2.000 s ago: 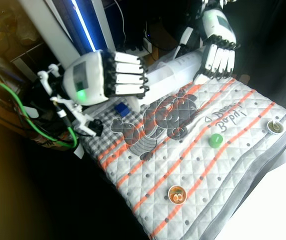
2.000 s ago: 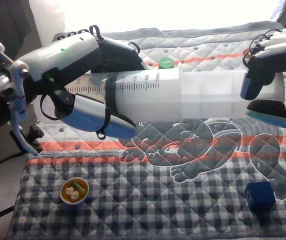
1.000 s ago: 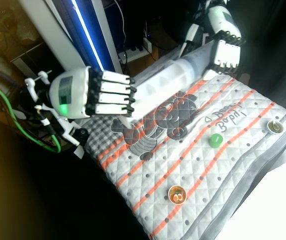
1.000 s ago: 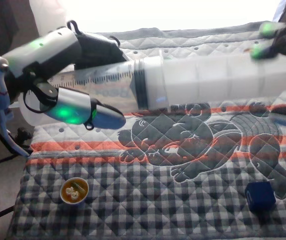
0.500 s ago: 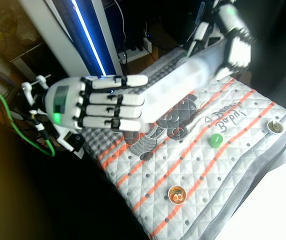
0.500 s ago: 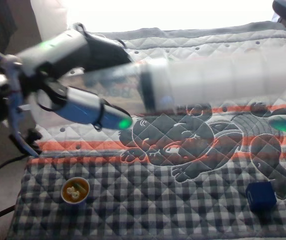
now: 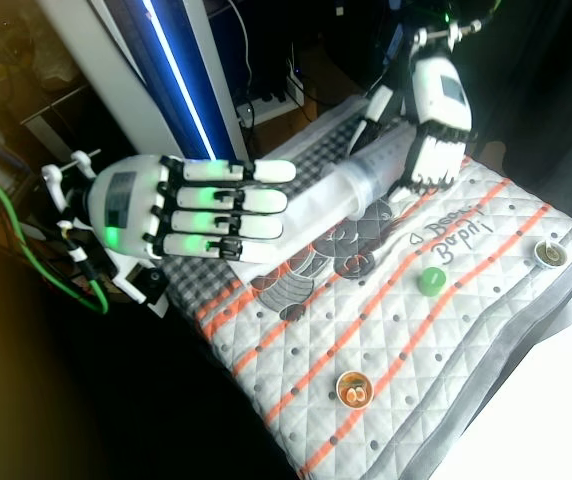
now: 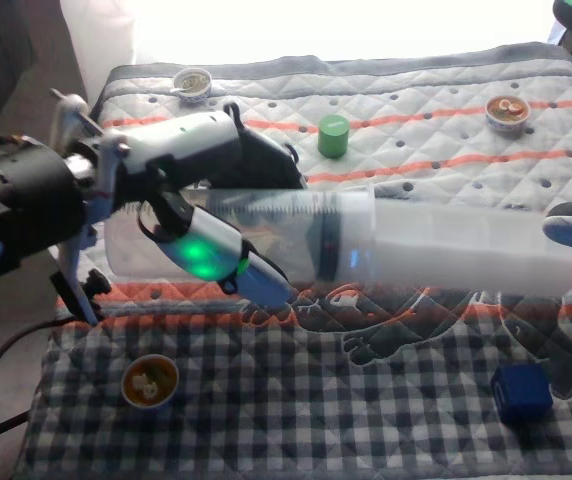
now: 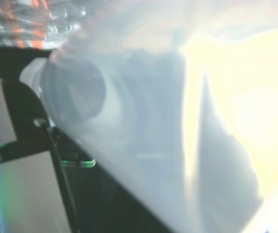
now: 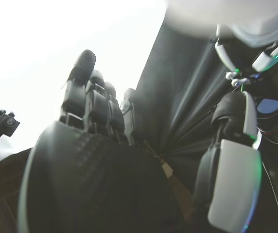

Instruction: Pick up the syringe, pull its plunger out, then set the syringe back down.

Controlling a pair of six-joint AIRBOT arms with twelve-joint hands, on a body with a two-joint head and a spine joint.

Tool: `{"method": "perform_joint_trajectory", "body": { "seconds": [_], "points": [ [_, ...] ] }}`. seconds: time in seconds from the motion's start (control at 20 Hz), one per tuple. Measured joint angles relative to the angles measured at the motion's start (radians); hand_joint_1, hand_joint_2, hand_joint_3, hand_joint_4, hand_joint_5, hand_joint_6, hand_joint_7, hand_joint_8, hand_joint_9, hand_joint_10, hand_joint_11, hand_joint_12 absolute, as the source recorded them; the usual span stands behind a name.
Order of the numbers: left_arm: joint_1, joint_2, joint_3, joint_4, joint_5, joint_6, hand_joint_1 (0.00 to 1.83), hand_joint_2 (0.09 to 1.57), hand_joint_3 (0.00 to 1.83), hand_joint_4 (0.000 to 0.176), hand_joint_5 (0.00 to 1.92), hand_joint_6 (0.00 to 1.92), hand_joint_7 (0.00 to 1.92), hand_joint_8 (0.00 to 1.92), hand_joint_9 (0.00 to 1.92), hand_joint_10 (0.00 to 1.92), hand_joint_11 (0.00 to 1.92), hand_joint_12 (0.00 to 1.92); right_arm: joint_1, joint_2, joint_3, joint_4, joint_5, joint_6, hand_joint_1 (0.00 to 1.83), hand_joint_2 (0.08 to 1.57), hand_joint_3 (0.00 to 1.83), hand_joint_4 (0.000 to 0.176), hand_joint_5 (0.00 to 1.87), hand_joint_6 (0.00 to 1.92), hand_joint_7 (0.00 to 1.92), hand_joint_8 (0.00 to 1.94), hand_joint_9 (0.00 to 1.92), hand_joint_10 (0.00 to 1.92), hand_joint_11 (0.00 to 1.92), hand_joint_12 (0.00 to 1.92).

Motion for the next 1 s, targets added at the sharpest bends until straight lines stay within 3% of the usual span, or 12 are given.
{"method": "perform_joint_trajectory", "body": {
  "seconds": [0.05, 0.1, 0.15, 0.2, 0.25, 0.35, 0.45, 0.5, 0.55, 0.7, 0.85, 1.0],
  "points": [
    [-0.001, -0.007, 0.002, 0.000, -0.017, 0.008, 1.14, 1.18, 0.00, 0.000, 0.85, 1.18, 0.71, 0.66, 0.52, 0.85, 0.14, 1.64, 0.000, 0.000, 0.000, 0.000, 0.001, 0.000, 0.90, 0.92, 0.00, 0.059, 0.17, 0.01, 0.09, 0.00, 0.10, 0.01, 0.00, 0.66],
    [-0.001, -0.011, 0.005, 0.001, -0.023, 0.013, 1.14, 1.18, 0.00, 0.000, 0.85, 1.18, 0.71, 0.66, 0.52, 0.85, 0.14, 1.64, 0.000, 0.000, 0.000, 0.001, 0.001, 0.000, 0.90, 0.92, 0.00, 0.059, 0.17, 0.01, 0.09, 0.00, 0.10, 0.01, 0.00, 0.66],
    [-0.001, -0.013, 0.005, 0.000, -0.029, 0.014, 0.98, 1.09, 0.00, 0.000, 0.53, 0.27, 0.45, 0.12, 0.23, 0.55, 0.00, 1.41, 0.000, 0.000, 0.000, 0.003, 0.001, 0.000, 0.89, 0.91, 0.00, 0.068, 0.19, 0.01, 0.11, 0.01, 0.11, 0.01, 0.00, 0.65],
    [-0.001, -0.013, 0.005, 0.000, -0.031, 0.014, 0.98, 1.09, 0.00, 0.000, 0.53, 0.27, 0.45, 0.12, 0.23, 0.55, 0.00, 1.41, 0.000, 0.000, 0.000, 0.003, 0.001, 0.000, 0.89, 0.91, 0.00, 0.068, 0.19, 0.01, 0.11, 0.01, 0.11, 0.01, 0.00, 0.65],
    [-0.001, -0.013, 0.005, -0.003, -0.031, 0.014, 0.92, 1.00, 0.00, 0.000, 0.33, 0.02, 0.14, 0.01, 0.06, 0.17, 0.00, 0.90, 0.000, 0.000, 0.000, 0.001, 0.001, 0.000, 0.88, 0.90, 0.00, 0.055, 0.17, 0.00, 0.10, 0.00, 0.11, 0.00, 0.00, 0.68],
    [-0.001, -0.013, 0.005, -0.013, -0.013, 0.006, 0.88, 0.95, 0.00, 0.061, 0.14, 0.00, 0.01, 0.00, 0.00, 0.01, 0.00, 0.52, 0.000, 0.000, 0.000, 0.000, 0.001, 0.000, 0.88, 0.90, 0.00, 0.061, 0.16, 0.00, 0.08, 0.00, 0.09, 0.00, 0.00, 0.62],
    [-0.001, -0.007, 0.002, -0.016, 0.007, 0.006, 0.86, 0.93, 0.00, 0.088, 0.09, 0.00, 0.00, 0.00, 0.00, 0.00, 0.00, 0.40, 0.000, 0.000, 0.000, 0.000, 0.002, 0.000, 0.89, 0.91, 0.00, 0.062, 0.16, 0.00, 0.08, 0.00, 0.08, 0.00, 0.00, 0.61],
    [-0.001, 0.008, -0.013, -0.022, 0.024, 0.006, 0.82, 0.91, 0.00, 0.099, 0.01, 0.00, 0.00, 0.00, 0.00, 0.00, 0.00, 0.04, 0.000, 0.000, 0.000, 0.001, 0.002, 0.000, 0.85, 0.92, 0.00, 0.063, 0.16, 0.00, 0.08, 0.00, 0.10, 0.00, 0.00, 0.61],
    [0.000, 0.020, -0.027, -0.031, 0.043, 0.006, 0.82, 0.90, 0.00, 0.065, 0.03, 0.01, 0.00, 0.00, 0.00, 0.00, 0.00, 0.01, -0.001, 0.000, 0.000, 0.005, 0.002, 0.000, 0.84, 0.92, 0.00, 0.062, 0.16, 0.00, 0.08, 0.00, 0.10, 0.00, 0.00, 0.65],
    [0.032, 0.076, -0.084, -0.069, 0.152, 0.006, 0.67, 0.97, 0.01, 0.019, 0.14, 0.02, 0.00, 0.00, 0.00, 0.00, 0.02, 0.02, -0.002, 0.000, 0.000, 0.000, 0.003, 0.000, 0.75, 0.92, 0.00, 0.046, 0.11, 0.00, 0.08, 0.00, 0.09, 0.00, 0.00, 0.72],
    [0.078, 0.141, -0.151, -0.103, 0.316, -0.011, 0.66, 1.10, 0.00, 0.000, 0.25, 0.02, 0.23, 0.03, 0.21, 0.05, 0.00, 0.93, -0.003, 0.000, 0.000, 0.006, 0.005, 0.000, 0.82, 0.92, 0.00, 0.038, 0.13, 0.00, 0.07, 0.00, 0.07, 0.00, 0.00, 0.69],
    [0.133, 0.190, -0.183, -0.068, 0.499, -0.175, 0.57, 1.16, 0.01, 0.000, 0.30, 0.03, 0.34, 0.04, 0.29, 0.08, 0.00, 1.22, -0.013, 0.000, 0.000, 0.012, 0.029, 0.000, 0.79, 0.91, 0.00, 0.037, 0.17, 0.01, 0.09, 0.00, 0.10, 0.01, 0.00, 0.79]
  ]
}}
